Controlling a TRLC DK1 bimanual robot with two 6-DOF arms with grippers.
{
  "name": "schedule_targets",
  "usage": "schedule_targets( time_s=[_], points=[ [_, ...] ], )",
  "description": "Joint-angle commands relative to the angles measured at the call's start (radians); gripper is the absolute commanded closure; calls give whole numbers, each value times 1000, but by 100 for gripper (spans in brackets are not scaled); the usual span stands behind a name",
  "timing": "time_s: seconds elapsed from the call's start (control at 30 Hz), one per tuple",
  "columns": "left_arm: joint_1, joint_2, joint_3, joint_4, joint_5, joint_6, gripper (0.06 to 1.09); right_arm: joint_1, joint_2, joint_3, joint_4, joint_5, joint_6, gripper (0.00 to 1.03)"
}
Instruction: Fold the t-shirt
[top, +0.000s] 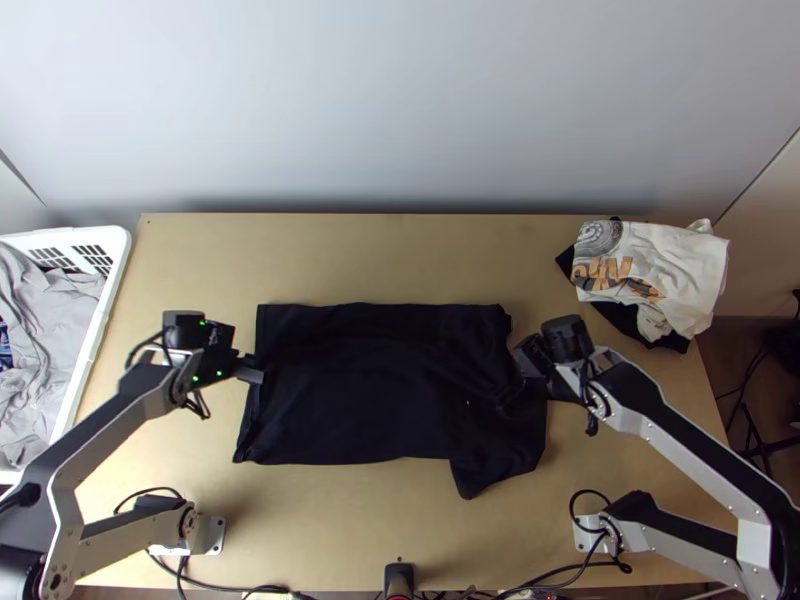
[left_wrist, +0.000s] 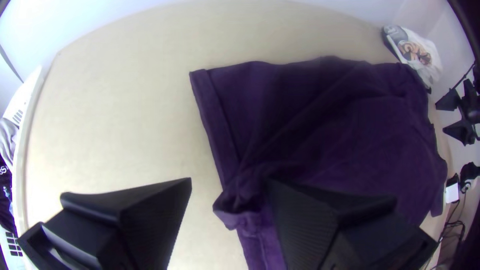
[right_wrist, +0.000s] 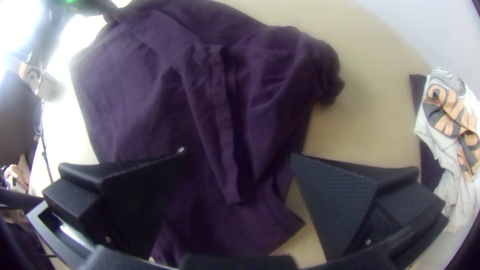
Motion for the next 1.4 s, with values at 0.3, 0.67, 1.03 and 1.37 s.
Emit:
schedule_targets(
  time_s=[0.3,0.67,1.03,1.37],
  points=[
    [-13,-83,136,-651,72,206,24,-25,-60,103,-133,-32,-1,3],
    [-97,-89,60,-777,62,229,33,17,-60,109,-141,-34,-4,3],
    [-109,-77,26,-757,51,229,65,105,-68,113,-199,-35,-14,3],
    [-111,-77,17,-706,45,206,105,348,-61,64,-376,-63,-102,3]
  ],
)
